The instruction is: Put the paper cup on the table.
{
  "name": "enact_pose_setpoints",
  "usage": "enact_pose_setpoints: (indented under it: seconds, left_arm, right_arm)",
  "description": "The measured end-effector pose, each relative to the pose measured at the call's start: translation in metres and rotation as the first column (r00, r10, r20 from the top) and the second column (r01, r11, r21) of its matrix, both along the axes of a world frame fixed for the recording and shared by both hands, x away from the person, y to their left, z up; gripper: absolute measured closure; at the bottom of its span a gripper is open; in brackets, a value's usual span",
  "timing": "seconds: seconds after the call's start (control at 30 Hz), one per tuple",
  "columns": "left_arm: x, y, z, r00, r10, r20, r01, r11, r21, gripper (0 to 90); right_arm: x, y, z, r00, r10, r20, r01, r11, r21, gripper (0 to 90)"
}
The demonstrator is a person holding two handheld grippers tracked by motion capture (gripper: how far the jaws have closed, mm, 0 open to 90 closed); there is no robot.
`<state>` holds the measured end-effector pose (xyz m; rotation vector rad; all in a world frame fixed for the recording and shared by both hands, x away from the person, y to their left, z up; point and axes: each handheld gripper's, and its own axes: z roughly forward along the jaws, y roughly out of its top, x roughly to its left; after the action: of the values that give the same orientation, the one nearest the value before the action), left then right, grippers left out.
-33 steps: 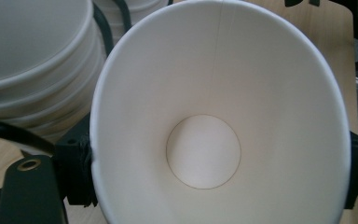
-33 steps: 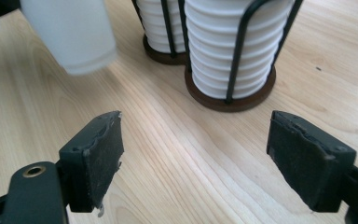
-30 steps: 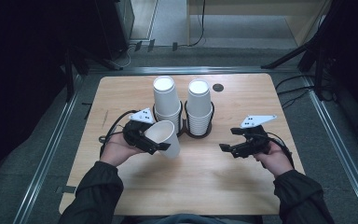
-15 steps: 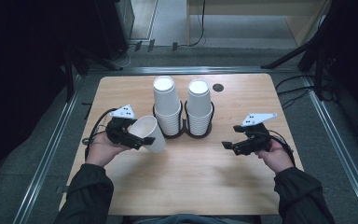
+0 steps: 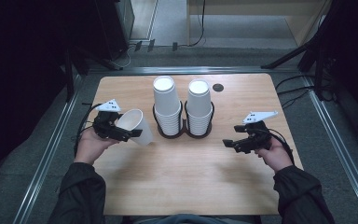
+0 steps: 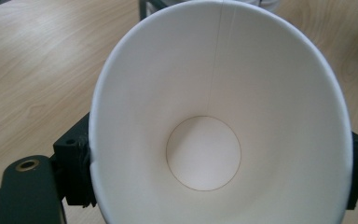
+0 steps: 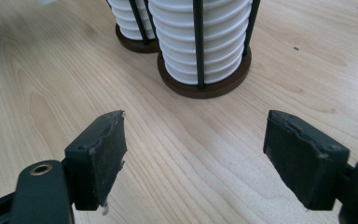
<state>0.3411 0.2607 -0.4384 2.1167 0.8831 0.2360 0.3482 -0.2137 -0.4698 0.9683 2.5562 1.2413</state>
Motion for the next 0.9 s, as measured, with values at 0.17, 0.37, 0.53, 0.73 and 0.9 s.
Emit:
enact_pose_setpoints:
  seconds: [0.17,0.37,0.53,0.73,0.9]
  left_arm:
    - [0.009,0.012,-0.003,0.9994,0.035,-0.010,-0.035,0.9994,0.010,14.5]
    - [0.023,0.025,-0.004,0.9963,0.085,-0.018,-0.084,0.9963,0.016,14.2]
    - [0.030,0.026,0.000,0.9936,0.113,-0.004,-0.113,0.9934,0.019,14.1]
    - [0.044,0.026,-0.007,0.9906,0.136,-0.016,-0.134,0.9893,0.057,14.1]
    - [0.055,0.027,-0.011,0.9860,0.166,-0.013,-0.164,0.9809,0.105,14.0]
  right_arm:
    - [0.000,-0.002,-0.002,0.9999,-0.005,-0.012,0.005,1.000,0.013,21.6]
    - [-0.001,-0.005,-0.004,0.9994,-0.024,-0.023,0.025,1.000,0.019,21.6]
    - [-0.003,-0.006,-0.006,0.9992,-0.025,-0.033,0.025,1.000,0.015,21.6]
    - [-0.005,-0.012,-0.008,0.9983,-0.042,-0.039,0.043,0.999,0.019,21.6]
    - [-0.006,-0.014,-0.009,0.9976,-0.049,-0.049,0.050,0.999,0.021,21.6]
